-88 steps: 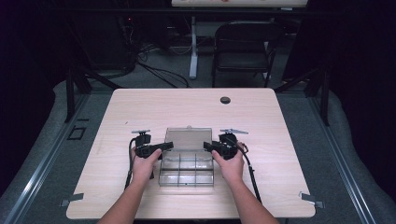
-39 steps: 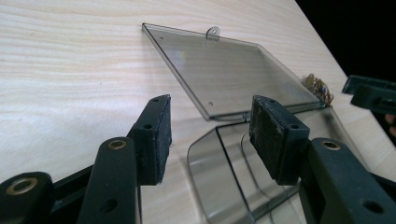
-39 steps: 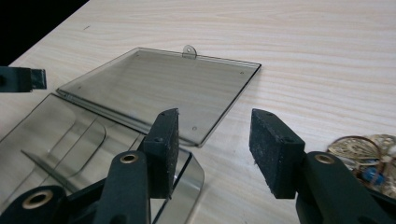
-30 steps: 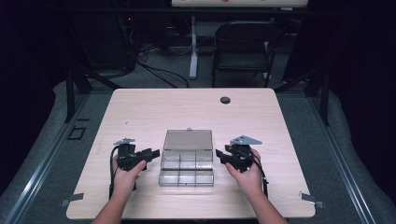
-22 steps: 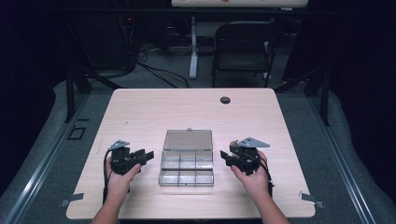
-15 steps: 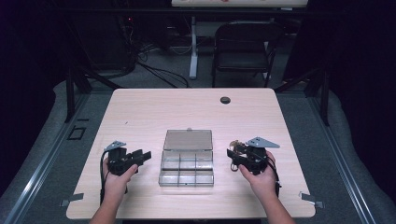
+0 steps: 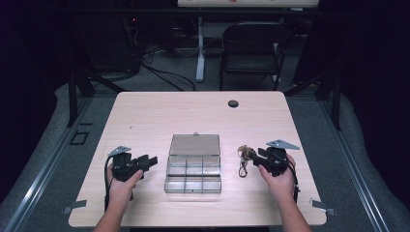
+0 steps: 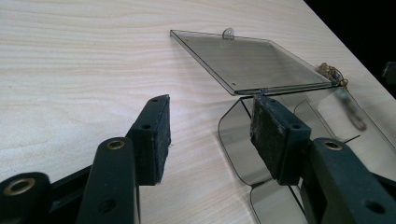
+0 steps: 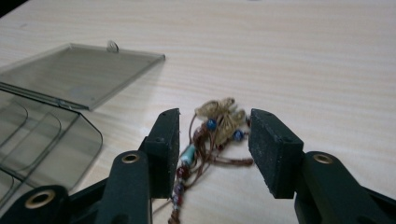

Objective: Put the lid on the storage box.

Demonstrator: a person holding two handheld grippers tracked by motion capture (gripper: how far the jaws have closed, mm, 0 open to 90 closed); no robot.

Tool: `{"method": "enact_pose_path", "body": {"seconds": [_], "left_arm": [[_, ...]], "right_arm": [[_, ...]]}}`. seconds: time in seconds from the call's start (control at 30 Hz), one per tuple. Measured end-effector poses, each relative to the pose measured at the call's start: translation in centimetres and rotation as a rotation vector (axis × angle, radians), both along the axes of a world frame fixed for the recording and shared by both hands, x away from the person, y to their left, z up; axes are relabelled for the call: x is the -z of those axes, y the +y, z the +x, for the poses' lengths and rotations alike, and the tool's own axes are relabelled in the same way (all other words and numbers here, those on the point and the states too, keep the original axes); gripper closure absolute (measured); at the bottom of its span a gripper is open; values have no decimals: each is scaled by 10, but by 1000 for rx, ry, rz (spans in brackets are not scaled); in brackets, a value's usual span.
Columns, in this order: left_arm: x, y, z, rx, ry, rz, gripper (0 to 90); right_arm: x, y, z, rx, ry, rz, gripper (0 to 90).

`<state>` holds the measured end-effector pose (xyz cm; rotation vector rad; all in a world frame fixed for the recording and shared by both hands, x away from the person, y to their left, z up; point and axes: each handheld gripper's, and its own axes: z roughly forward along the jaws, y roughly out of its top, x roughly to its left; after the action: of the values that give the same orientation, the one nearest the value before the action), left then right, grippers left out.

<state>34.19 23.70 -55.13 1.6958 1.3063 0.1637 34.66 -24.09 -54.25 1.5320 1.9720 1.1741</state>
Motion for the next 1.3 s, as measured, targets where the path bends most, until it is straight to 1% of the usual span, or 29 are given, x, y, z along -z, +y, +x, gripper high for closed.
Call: {"method": "enact_pose_path", "body": {"seconds": [0.03, 0.07, 0.23, 0.37, 0.4, 0.5, 0.57, 0.63, 0.67, 0.73, 0.77, 0.83, 0.9, 1.0, 1.03, 1.1, 1.17, 1.23, 1.27, 1.3], "left_arm": [[0, -1, 0, -3, 1, -1, 480], [0, 0, 0, 2, 3, 4, 479], [-1, 2, 0, -2, -5, 6, 477], [-1, 4, -2, -9, -5, 4, 476], [-1, 4, -3, -11, -7, 4, 475], [-1, 4, -3, -9, -7, 9, 474], [-1, 2, -3, -16, 0, 4, 473], [-1, 2, -4, -12, -1, 12, 473], [-2, 2, -5, -13, -3, 10, 473], [-2, 1, -5, -14, -8, 7, 472], [-3, 1, -5, -10, -7, 12, 472], [-2, 1, -5, -14, -5, 7, 472], [-1, 1, -6, -16, 2, 2, 472], [-1, 3, -6, -16, 1, 4, 471], [-1, 4, -7, -26, 3, -4, 472], [-1, 6, -7, -31, 1, -2, 472], [0, 9, -7, -34, 5, -3, 471], [0, 10, -8, -43, 6, -8, 472], [0, 10, -8, -47, 6, -13, 472], [-1, 11, -8, -44, 2, -11, 472]], "right_arm": [[2, 0, 0, 3, 12, -6, 538], [4, 1, 0, -4, 34, -11, 538], [8, 11, -1, -37, 54, -22, 538], [15, 21, 0, -54, 75, -37, 541], [16, 23, 0, -55, 82, -52, 541], [22, 29, 2, -49, 96, -74, 533], [26, 31, 4, -36, 104, -85, 502], [29, 33, 6, -19, 102, -83, 476], [30, 33, 7, -11, 93, -89, 467], [31, 34, 8, 5, 93, -98, 457], [32, 34, 8, 6, 92, -101, 455], [32, 35, 8, 13, 85, -116, 452], [33, 35, 9, 21, 82, -111, 452], [36, 35, 13, 27, 91, -113, 453], [37, 35, 14, 26, 96, -118, 453], [39, 36, 16, 27, 88, -123, 456], [39, 38, 16, 32, 80, -131, 482], [39, 39, 16, 37, 74, -158, 523], [38, 39, 17, 37, 78, -168, 538], [38, 39, 17, 35, 76, -174, 556]]}}
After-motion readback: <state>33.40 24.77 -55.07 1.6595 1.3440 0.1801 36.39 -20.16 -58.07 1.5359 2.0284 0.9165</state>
